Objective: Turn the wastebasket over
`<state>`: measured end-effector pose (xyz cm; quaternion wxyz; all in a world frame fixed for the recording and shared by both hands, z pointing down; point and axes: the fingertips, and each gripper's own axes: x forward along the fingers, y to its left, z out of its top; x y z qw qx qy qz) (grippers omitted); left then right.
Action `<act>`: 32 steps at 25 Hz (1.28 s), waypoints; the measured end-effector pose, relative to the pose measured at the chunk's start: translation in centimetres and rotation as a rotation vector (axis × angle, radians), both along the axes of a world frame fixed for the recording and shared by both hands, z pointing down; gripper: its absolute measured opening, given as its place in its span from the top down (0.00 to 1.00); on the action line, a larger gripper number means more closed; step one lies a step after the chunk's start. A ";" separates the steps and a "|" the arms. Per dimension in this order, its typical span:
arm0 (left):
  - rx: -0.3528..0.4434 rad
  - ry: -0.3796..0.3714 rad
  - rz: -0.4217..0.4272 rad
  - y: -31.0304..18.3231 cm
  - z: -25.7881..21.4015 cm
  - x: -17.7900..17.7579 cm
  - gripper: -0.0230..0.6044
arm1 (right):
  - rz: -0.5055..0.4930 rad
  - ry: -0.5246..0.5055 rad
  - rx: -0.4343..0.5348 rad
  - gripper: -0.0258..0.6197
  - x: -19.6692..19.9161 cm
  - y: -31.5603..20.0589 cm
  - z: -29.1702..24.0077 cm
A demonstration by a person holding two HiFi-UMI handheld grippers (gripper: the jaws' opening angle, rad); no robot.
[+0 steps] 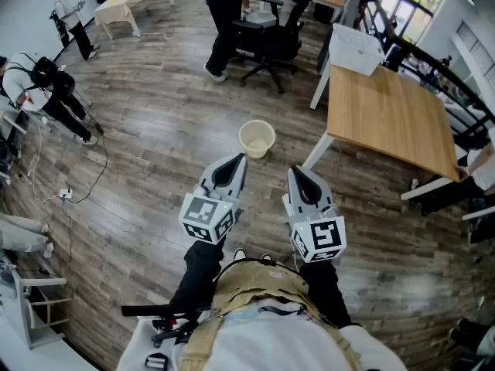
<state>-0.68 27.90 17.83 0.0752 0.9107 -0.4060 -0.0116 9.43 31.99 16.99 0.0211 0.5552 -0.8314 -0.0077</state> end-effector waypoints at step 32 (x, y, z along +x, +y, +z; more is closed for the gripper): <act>-0.075 0.006 -0.036 -1.0 3.3 -4.9 0.96 | -0.033 0.063 -0.094 0.93 -4.4 -1.2 4.1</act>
